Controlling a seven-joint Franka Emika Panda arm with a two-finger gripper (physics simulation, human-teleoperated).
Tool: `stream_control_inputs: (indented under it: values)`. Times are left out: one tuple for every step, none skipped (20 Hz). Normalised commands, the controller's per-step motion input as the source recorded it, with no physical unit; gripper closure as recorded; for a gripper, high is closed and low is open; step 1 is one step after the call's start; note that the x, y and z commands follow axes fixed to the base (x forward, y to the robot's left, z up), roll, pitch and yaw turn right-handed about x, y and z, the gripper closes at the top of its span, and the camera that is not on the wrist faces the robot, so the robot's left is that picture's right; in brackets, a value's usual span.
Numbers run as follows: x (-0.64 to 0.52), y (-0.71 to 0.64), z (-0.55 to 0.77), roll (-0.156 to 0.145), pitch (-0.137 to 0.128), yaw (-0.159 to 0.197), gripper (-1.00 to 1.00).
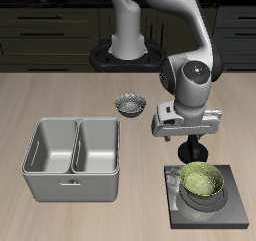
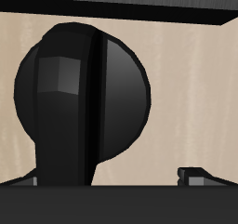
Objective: Place the green bowl on the flat stove and turn on the flat stove
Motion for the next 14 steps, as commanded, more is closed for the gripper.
stream_control_inputs:
  values:
    - [-0.03, -0.05, -0.14, 0.051, 0.036, 0.010, -1.00]
    - [0.00, -0.11, -0.18, 0.000, 0.051, 0.002, -1.00]
    - [-0.04, -0.20, -0.15, -0.089, 0.020, -0.006, -1.00]
    - [0.02, -0.04, -0.19, 0.011, 0.036, -0.004, -1.00]
    - [0.01, -0.14, -0.17, -0.008, 0.059, -0.001, -1.00]
    - [0.04, -0.19, -0.15, -0.081, 0.017, 0.009, -1.00]
    - [-0.03, -0.05, -0.18, 0.091, 0.034, 0.011, -1.00]
    - [-0.02, -0.08, -0.12, -0.052, -0.018, 0.043, -1.00]
    - [-0.09, -0.18, -0.03, -0.034, 0.020, -0.013, -1.00]
    - [-0.10, -0.11, 0.00, -0.012, 0.000, -0.003, -1.00]
    - [-0.09, -0.11, 0.05, 0.007, 0.006, -0.003, -1.00]
    - [-0.06, -0.24, 0.24, -0.044, -0.029, 0.000, -1.00]
    - [-0.08, -0.06, 0.10, -0.036, -0.039, 0.022, -1.00]
    - [-0.01, -0.21, 0.26, 0.027, -0.024, -0.012, -1.00]
